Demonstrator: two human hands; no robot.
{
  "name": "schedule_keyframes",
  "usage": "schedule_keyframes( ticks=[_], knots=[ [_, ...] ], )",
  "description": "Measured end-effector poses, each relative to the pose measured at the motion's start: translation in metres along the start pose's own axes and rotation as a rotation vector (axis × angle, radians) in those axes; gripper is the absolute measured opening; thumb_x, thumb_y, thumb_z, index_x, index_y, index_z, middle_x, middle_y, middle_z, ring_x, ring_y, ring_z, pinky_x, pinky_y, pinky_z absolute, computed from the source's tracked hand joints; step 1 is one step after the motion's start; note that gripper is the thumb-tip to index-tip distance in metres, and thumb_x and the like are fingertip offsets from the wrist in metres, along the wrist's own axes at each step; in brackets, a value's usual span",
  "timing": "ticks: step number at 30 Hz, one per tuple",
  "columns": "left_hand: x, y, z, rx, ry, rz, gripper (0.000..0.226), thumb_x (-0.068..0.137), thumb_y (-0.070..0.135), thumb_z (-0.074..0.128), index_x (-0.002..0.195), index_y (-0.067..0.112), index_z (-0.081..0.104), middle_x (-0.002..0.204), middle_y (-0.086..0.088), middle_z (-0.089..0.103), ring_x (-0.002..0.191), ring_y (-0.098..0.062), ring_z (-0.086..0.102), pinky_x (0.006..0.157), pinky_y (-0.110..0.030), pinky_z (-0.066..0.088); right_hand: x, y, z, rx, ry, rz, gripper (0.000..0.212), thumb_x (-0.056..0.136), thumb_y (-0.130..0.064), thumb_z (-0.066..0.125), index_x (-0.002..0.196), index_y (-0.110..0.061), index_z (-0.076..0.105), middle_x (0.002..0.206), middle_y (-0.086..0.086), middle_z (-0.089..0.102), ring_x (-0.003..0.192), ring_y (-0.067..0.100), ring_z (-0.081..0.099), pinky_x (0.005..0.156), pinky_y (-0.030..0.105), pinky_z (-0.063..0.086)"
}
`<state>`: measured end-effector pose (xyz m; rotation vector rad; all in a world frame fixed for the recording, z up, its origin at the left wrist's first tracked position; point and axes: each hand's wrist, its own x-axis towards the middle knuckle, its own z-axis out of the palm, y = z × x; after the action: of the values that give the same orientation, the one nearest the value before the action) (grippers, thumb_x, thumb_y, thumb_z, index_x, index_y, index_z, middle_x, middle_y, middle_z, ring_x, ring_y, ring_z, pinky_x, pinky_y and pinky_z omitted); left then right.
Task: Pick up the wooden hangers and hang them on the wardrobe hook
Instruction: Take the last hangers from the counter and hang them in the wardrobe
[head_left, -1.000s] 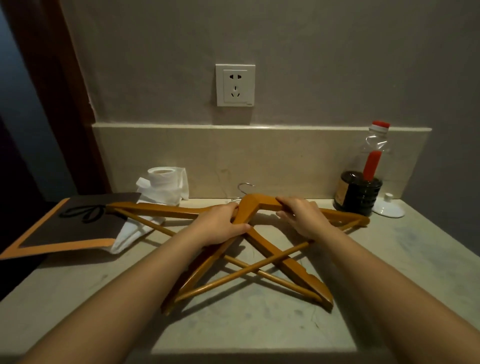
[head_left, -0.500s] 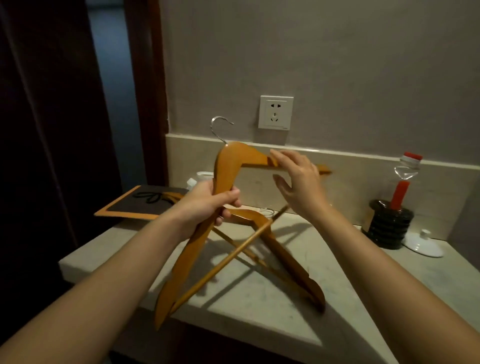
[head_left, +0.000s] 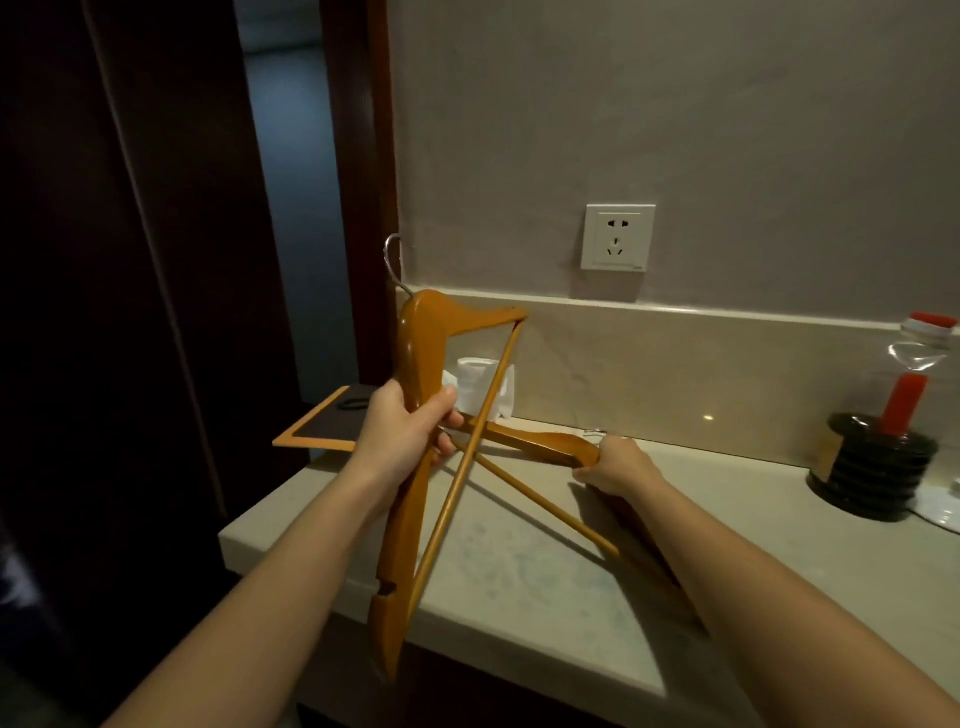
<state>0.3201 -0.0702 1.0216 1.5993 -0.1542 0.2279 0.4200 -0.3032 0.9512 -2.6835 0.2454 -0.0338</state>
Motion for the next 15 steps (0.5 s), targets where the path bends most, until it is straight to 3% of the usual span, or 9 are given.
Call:
schedule_keyframes(
  ticks=[3, 8, 11, 15],
  knots=[
    [0.007, -0.008, -0.008, 0.039, -0.031, 0.031, 0.018, 0.092, 0.025, 0.054, 0.103, 0.011, 0.056, 0.074, -0.001, 0.066, 0.05, -0.006, 0.059, 0.046, -0.018, 0.048, 0.006, -0.003, 0.008, -0.033, 0.054, 0.045, 0.041, 0.082, -0.038, 0.067, 0.113, -0.014, 0.056, 0.1, 0.007, 0.059, 0.089, 0.023, 0.059, 0.069, 0.029, 0.045],
    [0.01, -0.02, -0.021, 0.065, -0.08, 0.048, 0.008, 0.092, 0.024, 0.053, 0.095, 0.017, 0.057, 0.071, 0.001, 0.066, 0.049, -0.006, 0.058, 0.046, -0.017, 0.048, 0.006, -0.009, 0.003, -0.054, -0.002, 0.084, 0.031, 0.085, -0.033, 0.064, 0.106, -0.013, 0.056, 0.095, 0.006, 0.056, 0.089, 0.022, 0.054, 0.075, 0.031, 0.044],
    [0.011, -0.022, -0.028, 0.047, -0.097, 0.04, 0.009, 0.092, 0.023, 0.053, 0.091, 0.015, 0.057, 0.071, 0.001, 0.065, 0.049, -0.005, 0.058, 0.047, -0.017, 0.048, 0.006, -0.009, -0.003, 0.028, 0.009, 0.115, 0.031, 0.083, -0.029, 0.067, 0.105, -0.011, 0.054, 0.097, 0.008, 0.056, 0.095, 0.024, 0.056, 0.083, 0.034, 0.047],
    [0.014, -0.026, -0.03, 0.052, -0.126, 0.045, 0.012, 0.091, 0.025, 0.055, 0.095, 0.014, 0.057, 0.073, 0.0, 0.066, 0.05, -0.006, 0.058, 0.048, -0.018, 0.049, 0.005, -0.001, -0.016, 0.22, 0.036, 0.185, 0.039, 0.078, -0.026, 0.073, 0.104, -0.007, 0.051, 0.09, 0.011, 0.059, 0.091, 0.027, 0.062, 0.081, 0.036, 0.054]
  ],
)
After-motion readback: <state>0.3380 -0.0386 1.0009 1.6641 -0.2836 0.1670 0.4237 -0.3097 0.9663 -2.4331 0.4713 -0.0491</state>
